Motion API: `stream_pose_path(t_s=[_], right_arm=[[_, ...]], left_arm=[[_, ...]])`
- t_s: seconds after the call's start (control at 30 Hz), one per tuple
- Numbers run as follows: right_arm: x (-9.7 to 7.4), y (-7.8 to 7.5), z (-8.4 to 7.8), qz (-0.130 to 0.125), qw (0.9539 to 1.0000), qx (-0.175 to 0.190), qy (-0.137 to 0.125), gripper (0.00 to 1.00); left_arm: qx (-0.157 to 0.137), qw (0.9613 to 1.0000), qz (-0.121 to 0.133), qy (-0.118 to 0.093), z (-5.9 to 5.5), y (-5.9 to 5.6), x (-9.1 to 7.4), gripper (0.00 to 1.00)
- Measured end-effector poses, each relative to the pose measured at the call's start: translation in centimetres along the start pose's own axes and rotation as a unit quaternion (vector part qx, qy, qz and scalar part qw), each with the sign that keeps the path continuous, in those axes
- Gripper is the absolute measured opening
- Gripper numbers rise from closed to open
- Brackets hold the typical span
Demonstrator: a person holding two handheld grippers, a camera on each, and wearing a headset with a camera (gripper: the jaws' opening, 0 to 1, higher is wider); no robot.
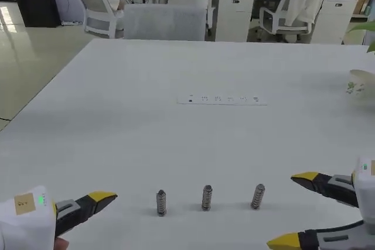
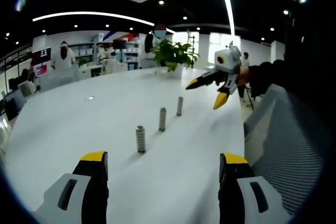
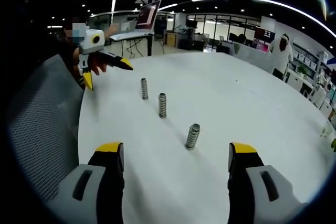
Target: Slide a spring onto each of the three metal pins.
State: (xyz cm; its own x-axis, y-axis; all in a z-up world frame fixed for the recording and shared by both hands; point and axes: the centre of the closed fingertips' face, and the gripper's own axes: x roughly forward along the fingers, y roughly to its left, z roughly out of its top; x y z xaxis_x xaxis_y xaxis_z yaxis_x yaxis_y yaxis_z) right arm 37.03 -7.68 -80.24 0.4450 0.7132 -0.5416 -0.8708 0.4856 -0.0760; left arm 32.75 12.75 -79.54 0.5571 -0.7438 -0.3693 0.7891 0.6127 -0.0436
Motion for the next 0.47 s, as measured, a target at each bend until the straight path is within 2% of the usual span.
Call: stream_pose_path(t_s=[0.47], right_arm=[[-0.24, -0.03, -0.71, 0.004, 1.0, 0.005, 0.003, 0.82]], left_arm=[[-0.01, 0.9999, 0.007, -0.007, 0.36, -0.36, 0.64, 0.85]])
